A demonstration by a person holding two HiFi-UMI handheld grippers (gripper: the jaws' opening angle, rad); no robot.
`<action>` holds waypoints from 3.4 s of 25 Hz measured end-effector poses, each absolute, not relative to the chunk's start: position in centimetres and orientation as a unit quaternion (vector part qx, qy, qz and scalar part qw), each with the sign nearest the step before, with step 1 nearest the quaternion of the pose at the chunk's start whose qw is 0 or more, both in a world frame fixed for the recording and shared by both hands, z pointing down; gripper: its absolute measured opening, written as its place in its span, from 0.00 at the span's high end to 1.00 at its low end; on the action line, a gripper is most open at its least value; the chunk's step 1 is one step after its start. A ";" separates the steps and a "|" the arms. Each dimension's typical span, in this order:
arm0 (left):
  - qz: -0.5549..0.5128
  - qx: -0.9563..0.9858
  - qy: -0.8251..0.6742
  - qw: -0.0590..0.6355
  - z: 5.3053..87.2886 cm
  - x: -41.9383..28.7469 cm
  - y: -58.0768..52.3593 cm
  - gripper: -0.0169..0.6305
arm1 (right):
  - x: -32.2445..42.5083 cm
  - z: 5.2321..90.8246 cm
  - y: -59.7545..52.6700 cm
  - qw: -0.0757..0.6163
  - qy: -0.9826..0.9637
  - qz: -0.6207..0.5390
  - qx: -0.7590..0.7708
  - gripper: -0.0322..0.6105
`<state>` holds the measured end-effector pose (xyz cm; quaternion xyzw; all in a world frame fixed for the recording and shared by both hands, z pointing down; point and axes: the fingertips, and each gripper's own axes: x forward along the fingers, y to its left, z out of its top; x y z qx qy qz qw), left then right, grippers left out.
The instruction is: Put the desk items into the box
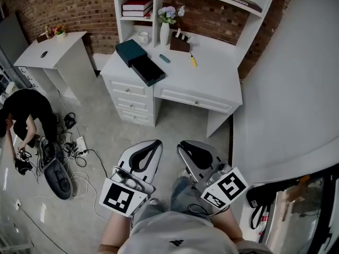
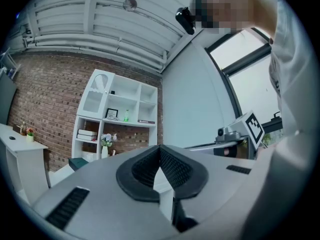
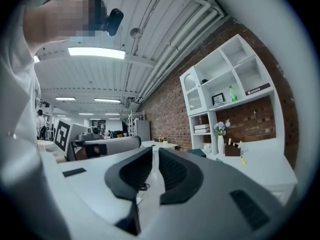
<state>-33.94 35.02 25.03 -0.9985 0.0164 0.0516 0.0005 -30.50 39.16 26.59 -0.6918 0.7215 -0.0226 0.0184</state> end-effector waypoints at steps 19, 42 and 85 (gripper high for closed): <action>0.059 -0.996 0.065 0.005 23.8 -13.4 30.5 0.95 | -10.5 25.5 34.0 0.018 0.761 -0.017 -0.648 0.89; 0.043 -0.998 0.040 0.017 24.2 -1.7 25.8 0.95 | 0.7 26.3 28.6 0.016 0.747 -0.022 -0.665 0.94; 0.015 -0.999 -0.018 -0.046 27.7 3.8 -1.9 0.95 | 6.2 28.8 2.9 -0.014 0.673 -0.072 -0.736 0.94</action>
